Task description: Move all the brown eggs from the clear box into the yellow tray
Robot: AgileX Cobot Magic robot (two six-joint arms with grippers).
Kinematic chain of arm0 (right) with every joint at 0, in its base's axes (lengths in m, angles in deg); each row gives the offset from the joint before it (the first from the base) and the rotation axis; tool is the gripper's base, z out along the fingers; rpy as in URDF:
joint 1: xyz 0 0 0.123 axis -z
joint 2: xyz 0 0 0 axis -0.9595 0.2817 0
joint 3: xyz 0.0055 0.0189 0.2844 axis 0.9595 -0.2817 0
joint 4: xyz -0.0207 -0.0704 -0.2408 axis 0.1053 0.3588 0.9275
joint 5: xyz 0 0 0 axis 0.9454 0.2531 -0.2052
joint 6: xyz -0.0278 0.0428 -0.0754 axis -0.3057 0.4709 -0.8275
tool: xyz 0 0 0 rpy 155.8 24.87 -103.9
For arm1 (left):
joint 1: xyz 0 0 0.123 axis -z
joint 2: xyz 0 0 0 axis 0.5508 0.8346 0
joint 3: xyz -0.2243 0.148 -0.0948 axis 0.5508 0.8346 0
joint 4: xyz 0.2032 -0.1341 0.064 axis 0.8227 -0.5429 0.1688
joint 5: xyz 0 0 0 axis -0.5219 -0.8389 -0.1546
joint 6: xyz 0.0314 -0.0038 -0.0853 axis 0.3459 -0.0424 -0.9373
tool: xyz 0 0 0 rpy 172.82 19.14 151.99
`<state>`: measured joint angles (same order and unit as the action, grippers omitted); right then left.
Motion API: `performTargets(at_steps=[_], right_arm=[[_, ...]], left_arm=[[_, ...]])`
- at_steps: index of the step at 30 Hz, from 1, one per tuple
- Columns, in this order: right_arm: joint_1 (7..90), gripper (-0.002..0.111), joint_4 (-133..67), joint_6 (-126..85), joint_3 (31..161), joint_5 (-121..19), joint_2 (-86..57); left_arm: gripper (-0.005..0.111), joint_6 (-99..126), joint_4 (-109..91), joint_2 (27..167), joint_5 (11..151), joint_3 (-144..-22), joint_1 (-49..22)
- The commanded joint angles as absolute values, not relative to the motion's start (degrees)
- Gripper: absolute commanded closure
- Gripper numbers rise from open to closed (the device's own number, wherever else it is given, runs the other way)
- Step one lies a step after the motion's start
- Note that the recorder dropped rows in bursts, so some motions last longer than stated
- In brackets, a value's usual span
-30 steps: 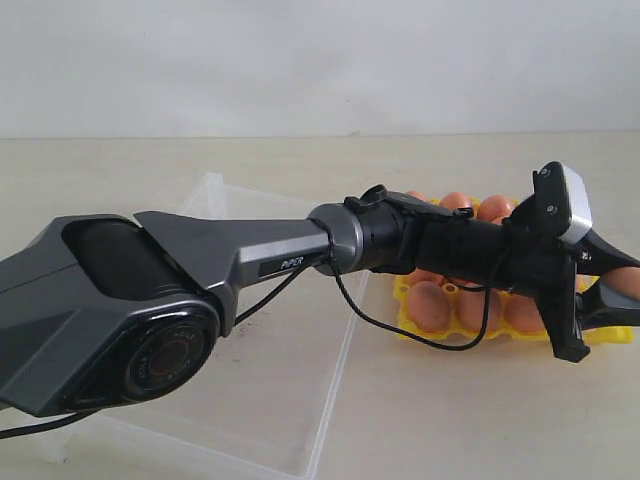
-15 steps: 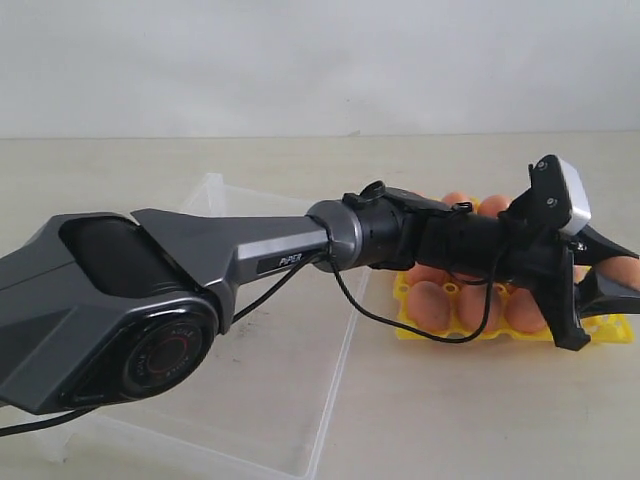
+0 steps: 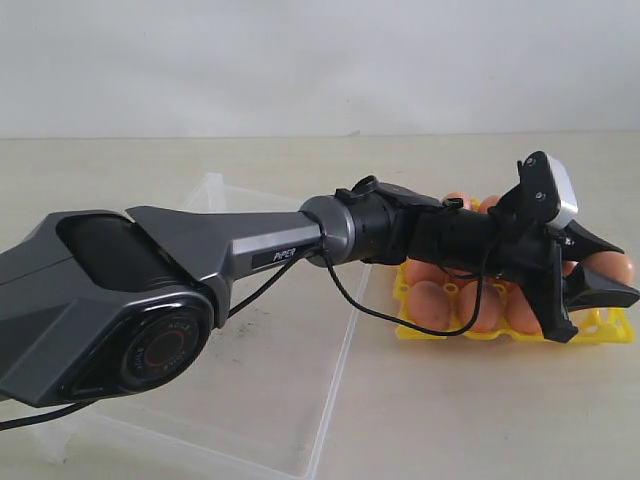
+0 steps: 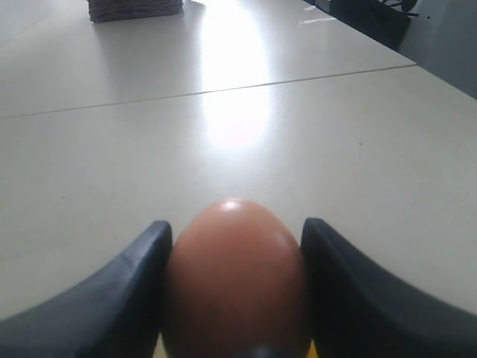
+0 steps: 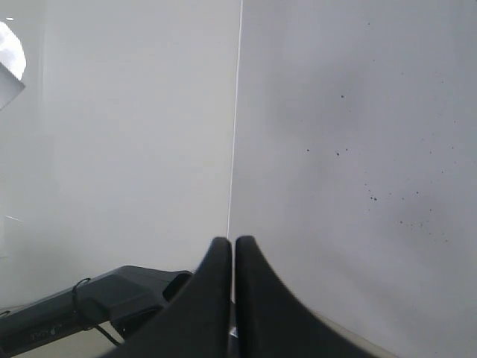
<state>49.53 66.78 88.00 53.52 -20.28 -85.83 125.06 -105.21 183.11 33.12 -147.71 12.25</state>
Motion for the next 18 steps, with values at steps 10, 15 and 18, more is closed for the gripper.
performTargets(at_steps=[10,15,18], right_arm=[[49.62,0.108,66.65,87.39,53.69,-20.23,-86.17],[49.62,0.108,66.65,87.39,53.69,-20.23,-86.17],[49.62,0.108,66.65,87.39,53.69,-20.23,-86.17]], left_arm=[[0.103,124.37,-103.01,184.8,33.64,-147.15,12.35],[0.103,124.37,-103.01,184.8,33.1,-147.15,12.35],[0.096,124.37,-103.01,184.8,32.96,-147.15,12.35]])
